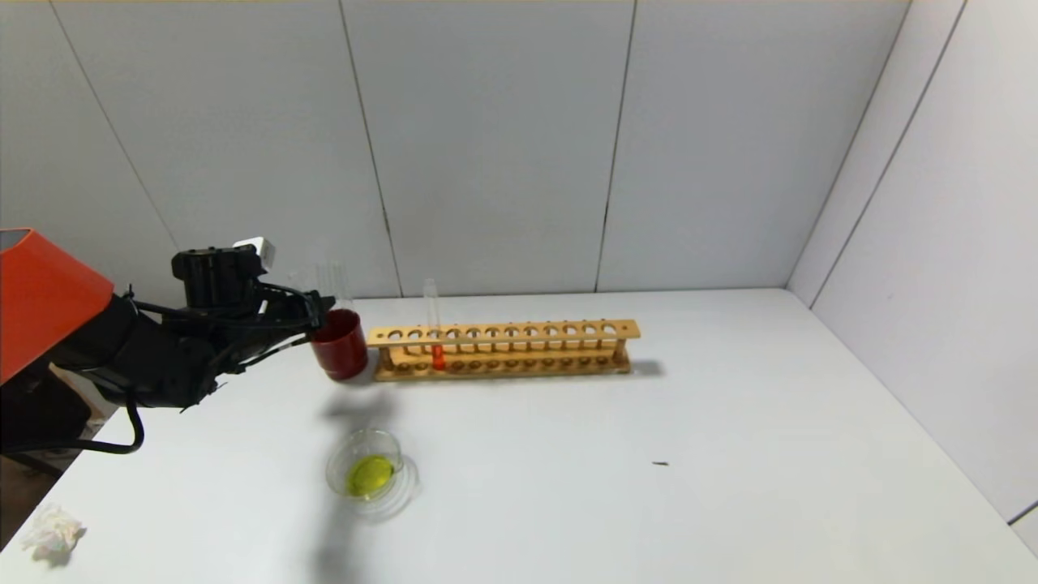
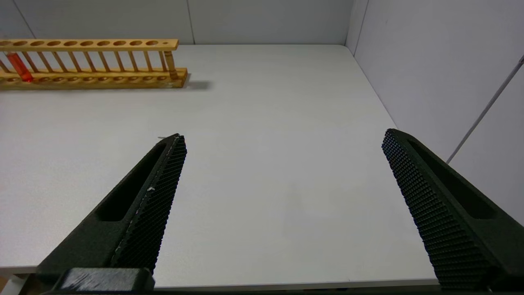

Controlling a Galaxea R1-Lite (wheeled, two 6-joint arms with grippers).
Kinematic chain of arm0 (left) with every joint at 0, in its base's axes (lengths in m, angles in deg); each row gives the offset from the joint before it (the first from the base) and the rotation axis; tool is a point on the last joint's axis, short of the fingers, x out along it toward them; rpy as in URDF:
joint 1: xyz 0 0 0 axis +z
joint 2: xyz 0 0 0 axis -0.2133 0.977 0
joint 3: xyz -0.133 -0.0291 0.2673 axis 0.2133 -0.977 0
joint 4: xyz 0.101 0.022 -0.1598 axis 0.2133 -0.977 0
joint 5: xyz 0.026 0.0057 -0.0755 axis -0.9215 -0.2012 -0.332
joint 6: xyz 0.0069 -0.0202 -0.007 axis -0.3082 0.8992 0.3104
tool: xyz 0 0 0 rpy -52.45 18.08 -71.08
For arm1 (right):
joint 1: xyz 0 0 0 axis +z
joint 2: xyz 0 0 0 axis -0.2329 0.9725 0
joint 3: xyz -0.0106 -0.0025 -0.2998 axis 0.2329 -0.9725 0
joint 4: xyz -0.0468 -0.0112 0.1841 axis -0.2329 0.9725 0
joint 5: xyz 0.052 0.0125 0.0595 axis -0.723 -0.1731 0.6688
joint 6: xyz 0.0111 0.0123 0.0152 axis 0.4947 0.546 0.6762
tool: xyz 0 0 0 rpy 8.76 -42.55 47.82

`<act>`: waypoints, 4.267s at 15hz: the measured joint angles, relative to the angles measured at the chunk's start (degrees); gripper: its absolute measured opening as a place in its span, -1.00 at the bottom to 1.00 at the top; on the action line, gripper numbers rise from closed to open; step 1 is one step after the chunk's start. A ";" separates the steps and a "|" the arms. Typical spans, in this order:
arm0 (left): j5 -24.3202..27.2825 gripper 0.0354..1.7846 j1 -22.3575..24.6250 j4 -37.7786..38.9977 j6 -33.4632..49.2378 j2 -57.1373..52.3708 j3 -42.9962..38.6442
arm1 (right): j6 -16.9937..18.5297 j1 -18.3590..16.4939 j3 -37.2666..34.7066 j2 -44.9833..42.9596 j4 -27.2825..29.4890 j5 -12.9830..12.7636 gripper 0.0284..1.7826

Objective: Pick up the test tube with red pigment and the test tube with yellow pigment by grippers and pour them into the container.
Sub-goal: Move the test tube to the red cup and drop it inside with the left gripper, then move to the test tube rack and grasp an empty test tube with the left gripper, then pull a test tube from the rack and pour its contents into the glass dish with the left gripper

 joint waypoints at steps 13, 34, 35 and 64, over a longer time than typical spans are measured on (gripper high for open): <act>-0.37 0.95 -6.68 -4.85 -7.77 -16.18 -4.72 | 0.00 0.00 0.00 0.00 0.00 0.00 0.96; -4.38 0.95 -21.10 6.79 -14.73 -2.76 -5.74 | 0.00 0.00 0.00 0.00 0.00 0.00 0.96; -4.43 0.95 -21.15 6.60 -14.73 -1.13 -4.25 | 0.00 0.00 0.00 0.00 0.00 0.00 0.96; -4.45 -0.68 -20.35 -3.94 -14.65 1.05 9.18 | 0.00 0.02 0.00 0.00 0.00 0.00 0.96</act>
